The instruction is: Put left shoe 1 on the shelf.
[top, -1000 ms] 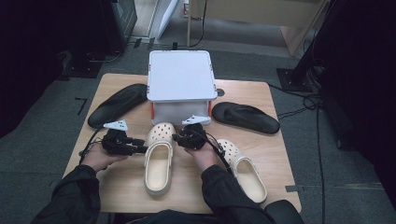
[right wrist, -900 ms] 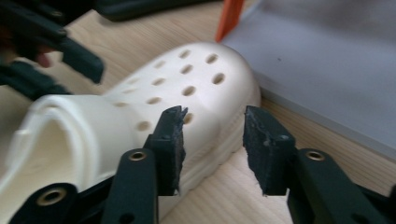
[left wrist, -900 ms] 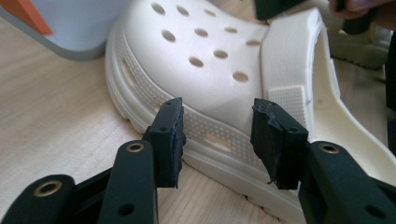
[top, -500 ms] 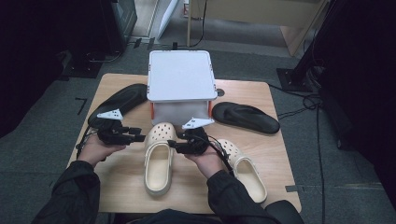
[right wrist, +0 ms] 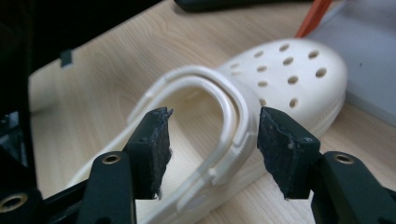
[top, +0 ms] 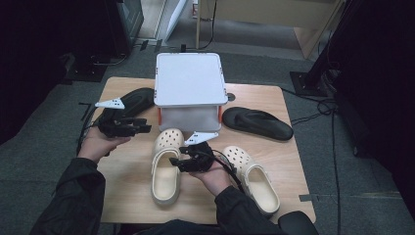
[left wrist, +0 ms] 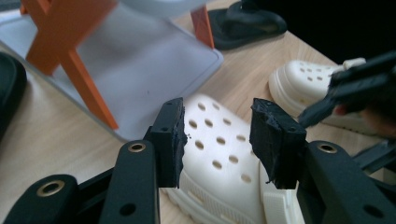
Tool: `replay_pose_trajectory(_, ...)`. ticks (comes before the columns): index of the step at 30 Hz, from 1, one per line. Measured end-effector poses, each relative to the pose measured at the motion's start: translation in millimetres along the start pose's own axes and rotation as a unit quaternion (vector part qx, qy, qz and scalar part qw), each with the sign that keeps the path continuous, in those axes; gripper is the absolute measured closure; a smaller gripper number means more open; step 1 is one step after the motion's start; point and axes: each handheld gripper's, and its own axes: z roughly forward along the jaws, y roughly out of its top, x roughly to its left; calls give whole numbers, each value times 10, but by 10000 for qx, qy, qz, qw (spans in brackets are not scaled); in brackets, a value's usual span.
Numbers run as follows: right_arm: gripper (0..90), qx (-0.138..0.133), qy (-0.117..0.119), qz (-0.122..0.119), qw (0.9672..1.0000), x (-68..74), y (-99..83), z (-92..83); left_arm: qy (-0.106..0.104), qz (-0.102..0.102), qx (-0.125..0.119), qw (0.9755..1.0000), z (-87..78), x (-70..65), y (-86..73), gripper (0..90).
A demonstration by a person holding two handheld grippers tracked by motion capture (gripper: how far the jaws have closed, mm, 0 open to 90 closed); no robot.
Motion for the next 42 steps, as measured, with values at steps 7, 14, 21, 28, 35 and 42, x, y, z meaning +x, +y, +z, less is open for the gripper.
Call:
replay_pose_trajectory(7, 435, 260, -207, 89, 9994, -9, -90, 167, -101, 46, -108, 9999, 7, 22, 283, 561)
replay_pose_trajectory(14, 434, 153, -537, 176, 9983, -30, -116, 276, -129, 239, -126, 9996, 151, 53, 551, 560)
replay_pose_trajectory(21, 463, 43, -637, 263, 9976, -62, -105, 308, -212, 281, -121, 9993, 348, 125, 689, 559)
replay_pose_trajectory(28, 612, 55, -710, 199, 9973, -66, -105, 223, -227, 220, -208, 9993, 371, 214, 672, 559)
replay_pose_trajectory(35, 749, 14, -1020, 259, 9944, -94, -104, 135, -122, 239, -179, 9995, 373, 180, 674, 557)
replay_pose_trajectory(42, 761, -74, -1032, 381, 9939, -146, -37, 34, -34, 289, -137, 9995, 374, 161, 681, 560)
